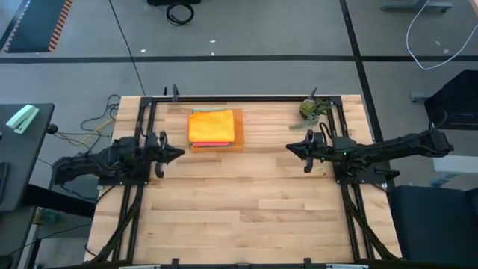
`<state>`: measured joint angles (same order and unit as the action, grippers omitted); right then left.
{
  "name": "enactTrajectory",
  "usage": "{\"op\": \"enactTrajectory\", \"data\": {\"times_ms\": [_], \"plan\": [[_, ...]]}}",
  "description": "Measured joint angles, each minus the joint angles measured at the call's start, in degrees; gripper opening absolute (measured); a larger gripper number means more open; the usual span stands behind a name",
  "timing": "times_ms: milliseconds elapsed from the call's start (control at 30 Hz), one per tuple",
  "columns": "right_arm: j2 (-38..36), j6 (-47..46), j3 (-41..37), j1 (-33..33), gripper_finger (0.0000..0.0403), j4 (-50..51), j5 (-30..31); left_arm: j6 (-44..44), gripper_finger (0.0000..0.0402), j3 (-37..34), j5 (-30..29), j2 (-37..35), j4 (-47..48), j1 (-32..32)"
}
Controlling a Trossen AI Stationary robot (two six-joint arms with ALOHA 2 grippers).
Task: Fold microfiber towels
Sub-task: Return to Home Position
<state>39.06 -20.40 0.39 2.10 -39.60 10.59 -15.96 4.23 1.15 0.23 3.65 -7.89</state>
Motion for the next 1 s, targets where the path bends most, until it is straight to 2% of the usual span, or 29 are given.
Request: {"op": "enactTrajectory", "data": {"times_ms": [133, 300, 467, 667, 1000], "plan": [[-2.3, 2.0, 0.1, 0.0, 0.0009, 4.4, 0.0, 1.6, 0.0013, -0.2, -1.3, 0.0, 1.5, 3.6], [-6.2, 5.0, 0.1, 0.0, 0.0009, 10.4, 0.0, 4.6, 0.0005, -2.1, -5.1, 0.0, -1.2, 7.0], [-10.6, 6.0, 0.1, 0.0, 0.0009, 15.5, 0.0, 6.5, 0.0016, -3.4, -5.4, 0.0, -4.4, 9.9], [-11.7, 4.6, 0.1, 0.0, 0.0009, 19.8, 0.0, 7.5, 0.0006, -3.7, -6.2, 0.0, -5.1, 11.4], [-11.7, 3.9, 0.1, 0.0, 0.0009, 19.8, 0.1, 4.7, 0.0061, -3.8, -7.1, 0.1, -5.6, 10.6]]}}
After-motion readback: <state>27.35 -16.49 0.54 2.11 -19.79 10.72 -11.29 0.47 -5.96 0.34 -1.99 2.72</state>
